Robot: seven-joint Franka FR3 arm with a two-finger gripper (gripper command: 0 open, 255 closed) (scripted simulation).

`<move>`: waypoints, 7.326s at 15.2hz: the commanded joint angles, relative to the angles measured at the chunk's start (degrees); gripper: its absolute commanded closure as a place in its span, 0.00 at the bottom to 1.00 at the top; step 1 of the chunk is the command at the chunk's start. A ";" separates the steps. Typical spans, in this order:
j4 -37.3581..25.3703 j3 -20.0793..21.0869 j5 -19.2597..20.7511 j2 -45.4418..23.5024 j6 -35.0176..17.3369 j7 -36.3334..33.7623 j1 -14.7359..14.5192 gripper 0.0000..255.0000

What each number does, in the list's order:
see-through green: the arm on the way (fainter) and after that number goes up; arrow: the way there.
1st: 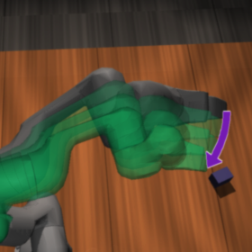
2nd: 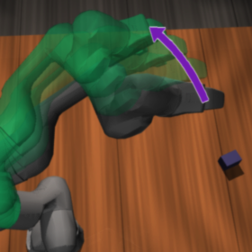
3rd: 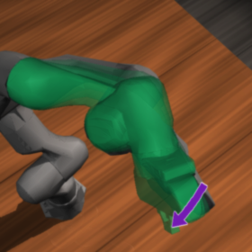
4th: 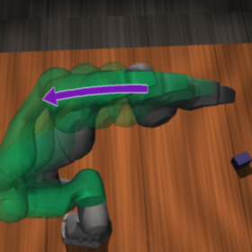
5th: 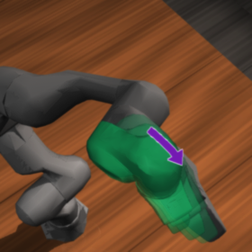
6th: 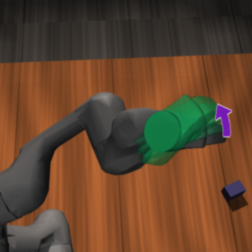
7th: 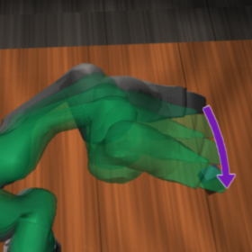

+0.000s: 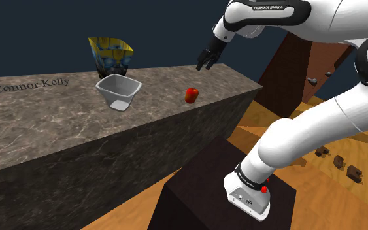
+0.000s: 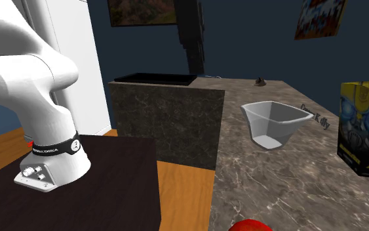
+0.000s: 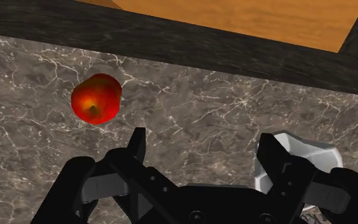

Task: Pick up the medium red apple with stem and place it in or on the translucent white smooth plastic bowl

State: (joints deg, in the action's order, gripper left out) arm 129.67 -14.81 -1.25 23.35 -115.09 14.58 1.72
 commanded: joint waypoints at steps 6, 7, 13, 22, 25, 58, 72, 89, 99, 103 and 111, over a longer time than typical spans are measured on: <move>-5.08 -5.17 -4.68 -13.73 -5.94 5.55 0.41 0.00; -6.05 -5.82 -5.67 -15.83 -6.56 6.52 0.55 0.00; -13.18 -8.48 -12.78 -28.97 -8.89 12.61 2.44 0.00; -23.62 -8.02 -21.32 -45.10 -9.92 18.43 7.42 0.00; -23.06 -7.55 -22.20 -46.38 -11.63 18.97 7.49 0.00; -25.80 -8.71 -19.24 -42.37 -5.55 16.03 6.62 1.00; -31.77 -9.66 -16.38 -38.67 3.44 13.00 6.30 1.00; -39.03 -8.35 -14.18 -36.18 11.63 5.64 3.12 1.00; -42.04 -3.80 -13.09 -37.41 10.95 -6.95 -4.50 1.00; -45.49 -2.09 -12.94 -39.54 11.46 -11.75 -7.18 1.00; -57.30 0.87 -12.95 -46.95 14.42 -20.94 -11.94 1.00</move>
State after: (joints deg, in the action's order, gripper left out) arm 74.09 -14.31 -14.34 -22.90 -101.45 -4.86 -9.44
